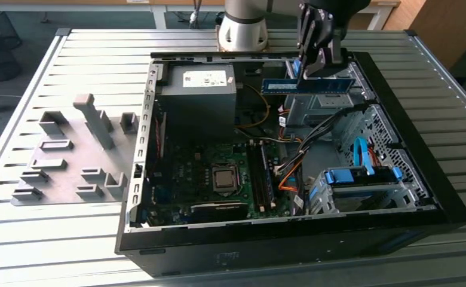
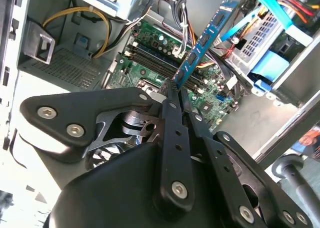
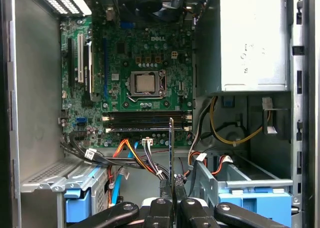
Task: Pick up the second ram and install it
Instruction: 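Insert the second ram into the second slot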
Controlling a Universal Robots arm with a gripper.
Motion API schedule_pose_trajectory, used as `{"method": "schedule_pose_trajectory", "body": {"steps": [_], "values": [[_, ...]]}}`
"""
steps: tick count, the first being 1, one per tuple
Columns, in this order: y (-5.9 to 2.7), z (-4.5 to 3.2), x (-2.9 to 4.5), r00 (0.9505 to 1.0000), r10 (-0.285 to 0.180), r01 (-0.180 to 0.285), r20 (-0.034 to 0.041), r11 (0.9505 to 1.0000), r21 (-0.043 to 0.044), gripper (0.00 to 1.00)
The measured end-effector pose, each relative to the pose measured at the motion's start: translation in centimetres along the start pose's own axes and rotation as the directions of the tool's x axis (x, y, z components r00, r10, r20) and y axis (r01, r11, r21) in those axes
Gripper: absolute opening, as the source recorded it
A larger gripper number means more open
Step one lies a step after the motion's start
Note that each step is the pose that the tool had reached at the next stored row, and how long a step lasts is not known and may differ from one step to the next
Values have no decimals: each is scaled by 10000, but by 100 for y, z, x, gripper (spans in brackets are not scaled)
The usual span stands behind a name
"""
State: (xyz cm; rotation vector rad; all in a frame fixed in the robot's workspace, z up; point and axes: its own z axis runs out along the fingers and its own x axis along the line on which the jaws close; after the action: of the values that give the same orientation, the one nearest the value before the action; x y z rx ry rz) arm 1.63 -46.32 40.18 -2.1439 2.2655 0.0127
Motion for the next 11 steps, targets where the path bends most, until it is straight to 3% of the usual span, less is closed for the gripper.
{"method": "schedule_pose_trajectory", "body": {"steps": [3, 11], "values": [[0, 1, 0, 9990, 452, -452, -13, 9990, 11, 14], [0, 1, 0, 9976, 688, -688, -23, 9976, 17, 14]]}}
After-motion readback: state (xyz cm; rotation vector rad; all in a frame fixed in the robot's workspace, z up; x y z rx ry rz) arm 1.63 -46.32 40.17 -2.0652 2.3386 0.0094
